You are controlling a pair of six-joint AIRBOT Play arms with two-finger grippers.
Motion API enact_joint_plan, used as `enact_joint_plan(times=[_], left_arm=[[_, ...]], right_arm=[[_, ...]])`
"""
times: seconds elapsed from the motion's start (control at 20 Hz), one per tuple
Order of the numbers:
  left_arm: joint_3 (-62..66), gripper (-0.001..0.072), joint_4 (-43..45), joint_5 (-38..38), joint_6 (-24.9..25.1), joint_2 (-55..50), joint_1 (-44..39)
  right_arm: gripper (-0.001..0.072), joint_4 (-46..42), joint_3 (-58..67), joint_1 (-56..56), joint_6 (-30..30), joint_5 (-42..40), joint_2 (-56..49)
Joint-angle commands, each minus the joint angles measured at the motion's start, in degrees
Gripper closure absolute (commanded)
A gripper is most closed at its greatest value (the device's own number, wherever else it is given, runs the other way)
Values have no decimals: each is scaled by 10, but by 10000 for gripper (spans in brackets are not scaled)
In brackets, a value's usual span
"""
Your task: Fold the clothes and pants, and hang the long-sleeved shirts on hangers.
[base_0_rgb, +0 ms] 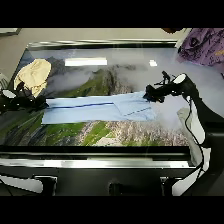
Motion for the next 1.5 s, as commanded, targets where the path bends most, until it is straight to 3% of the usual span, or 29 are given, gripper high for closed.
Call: enact_joint_plan(times=[0.0,0.05,0.15,0.25,0.45,0.55,1.0,1.05,1.2,1.25,1.3,1.35,1.45], left_arm=[[20,242,-5,-11,-2,-8,-3],[39,170,-4,-29,-1,-7,-1],[80,168,0,-71,-2,-3,5],[116,165,22,-107,-13,4,12],[140,165,36,-134,-37,18,17],[140,165,36,-139,-54,20,17],[141,165,36,-151,-64,20,17],[141,164,36,-151,-64,20,17],[141,165,20,-150,-64,20,12],[141,167,9,-148,-64,20,7],[141,215,0,-141,-65,20,-1],[141,344,-12,-133,-71,19,-12],[141,496,-41,-114,-79,17,-50]], right_arm=[[285,6,12,-10,12,24,0],[279,5,24,-25,11,49,9],[153,1,42,-70,-6,94,31],[102,0,42,-120,-28,134,38],[94,14,40,-140,-101,195,-6],[56,66,40,-140,-126,194,-34],[64,100,40,-74,-160,148,-99],[114,100,40,-64,-160,146,-100],[662,99,40,-40,-155,145,-94],[677,97,41,-38,-145,140,-83],[678,93,41,-38,-122,133,-67],[679,76,41,-38,-97,132,-45],[679,13,41,-38,-39,146,3]])
